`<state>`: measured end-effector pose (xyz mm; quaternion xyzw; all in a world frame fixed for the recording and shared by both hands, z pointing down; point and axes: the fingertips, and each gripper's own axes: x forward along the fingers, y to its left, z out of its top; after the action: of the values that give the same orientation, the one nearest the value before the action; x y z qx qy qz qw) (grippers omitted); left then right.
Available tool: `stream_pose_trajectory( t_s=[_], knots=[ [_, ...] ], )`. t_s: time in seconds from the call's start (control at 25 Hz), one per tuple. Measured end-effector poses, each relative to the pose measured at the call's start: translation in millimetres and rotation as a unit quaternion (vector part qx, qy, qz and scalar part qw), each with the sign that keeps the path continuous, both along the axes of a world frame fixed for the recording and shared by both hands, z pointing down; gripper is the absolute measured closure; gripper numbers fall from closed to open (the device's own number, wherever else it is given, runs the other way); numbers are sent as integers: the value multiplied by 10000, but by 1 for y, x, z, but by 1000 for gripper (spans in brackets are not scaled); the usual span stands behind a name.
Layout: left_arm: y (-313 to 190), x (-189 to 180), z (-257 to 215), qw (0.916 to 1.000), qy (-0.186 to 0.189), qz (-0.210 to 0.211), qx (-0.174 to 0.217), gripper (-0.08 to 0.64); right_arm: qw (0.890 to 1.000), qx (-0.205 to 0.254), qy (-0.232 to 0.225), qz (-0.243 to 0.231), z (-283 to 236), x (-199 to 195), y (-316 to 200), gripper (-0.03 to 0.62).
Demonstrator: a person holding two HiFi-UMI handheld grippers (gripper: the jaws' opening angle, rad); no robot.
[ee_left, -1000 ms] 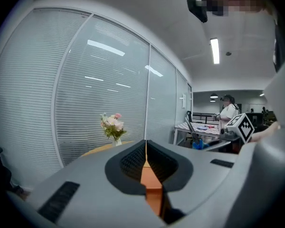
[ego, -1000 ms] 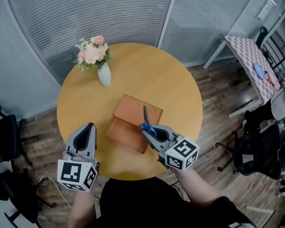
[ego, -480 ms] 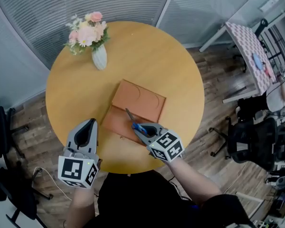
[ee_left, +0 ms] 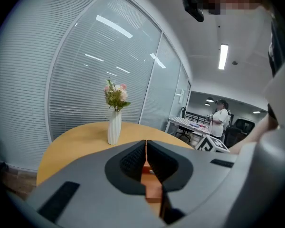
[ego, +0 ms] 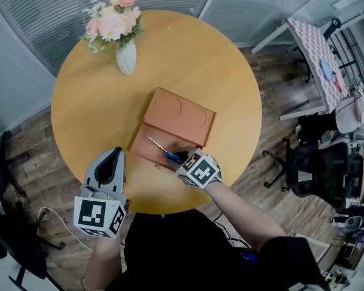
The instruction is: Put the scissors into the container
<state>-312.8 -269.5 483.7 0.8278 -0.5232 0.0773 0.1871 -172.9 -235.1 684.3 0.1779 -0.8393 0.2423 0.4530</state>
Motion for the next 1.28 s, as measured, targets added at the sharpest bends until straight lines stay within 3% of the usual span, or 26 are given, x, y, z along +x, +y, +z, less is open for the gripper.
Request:
stream_pose_trajectory(
  t_s=[0.2,0.48,0.68,0.76,0.88,1.04,1.28],
  knots=[
    [1,-2,2,9999,86,96,5,541,9988,-317,317,-197,16,-4,5,529],
    [-3,-7,6,9998,121,181,-2,541,9974,-537,411,-231,25,-10,7,528],
    [-4,-6,8,9995,143,266,-23,541,9970,-579,496,-117,28,-8,1,473],
    [-4,-7,6,9995,152,292,-26,541,9971,-537,530,-37,27,-6,-2,426],
    [-5,-9,6,9994,159,318,-2,541,9976,-398,549,112,23,-1,-7,405],
    [-6,-12,4,9992,178,355,35,541,9976,-284,496,397,16,9,-10,399],
    [-8,-11,-4,9985,213,484,138,541,9957,255,314,831,-11,22,-16,400]
  ],
)
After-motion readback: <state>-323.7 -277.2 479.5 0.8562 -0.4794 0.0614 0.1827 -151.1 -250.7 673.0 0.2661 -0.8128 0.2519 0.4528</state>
